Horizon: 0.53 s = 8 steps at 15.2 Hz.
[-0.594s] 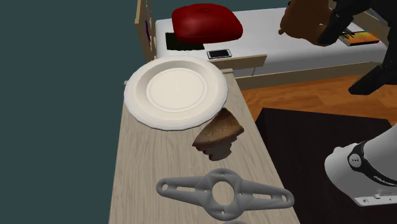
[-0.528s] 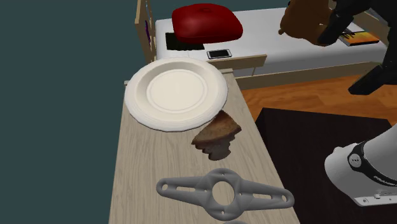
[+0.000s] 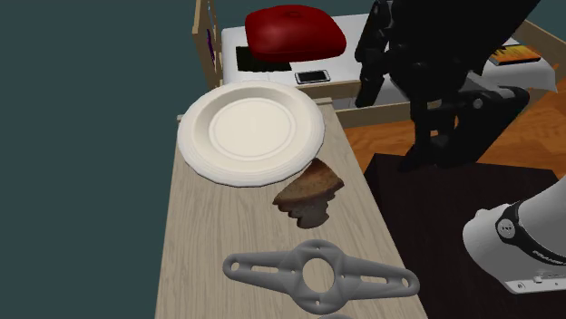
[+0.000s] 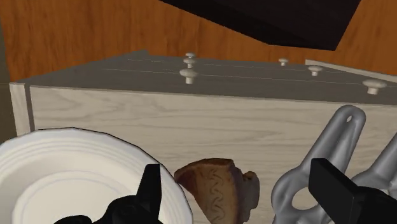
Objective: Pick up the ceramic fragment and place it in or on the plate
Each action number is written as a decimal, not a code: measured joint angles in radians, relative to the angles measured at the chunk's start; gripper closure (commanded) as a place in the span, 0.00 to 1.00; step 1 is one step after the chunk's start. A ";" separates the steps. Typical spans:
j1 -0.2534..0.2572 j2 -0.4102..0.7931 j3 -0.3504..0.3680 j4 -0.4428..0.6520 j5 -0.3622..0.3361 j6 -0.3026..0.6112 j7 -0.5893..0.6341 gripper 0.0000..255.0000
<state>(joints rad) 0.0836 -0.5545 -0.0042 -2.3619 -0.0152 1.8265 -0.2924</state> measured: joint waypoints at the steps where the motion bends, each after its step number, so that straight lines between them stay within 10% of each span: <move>1: 0.012 0.043 -0.004 0.012 0.003 0.023 -0.031 0.00; 8: 0.074 0.291 -0.020 0.113 0.028 0.124 -0.237 0.00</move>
<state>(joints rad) 0.1578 -0.2633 -0.0246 -2.2486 0.0124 1.9501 -0.5296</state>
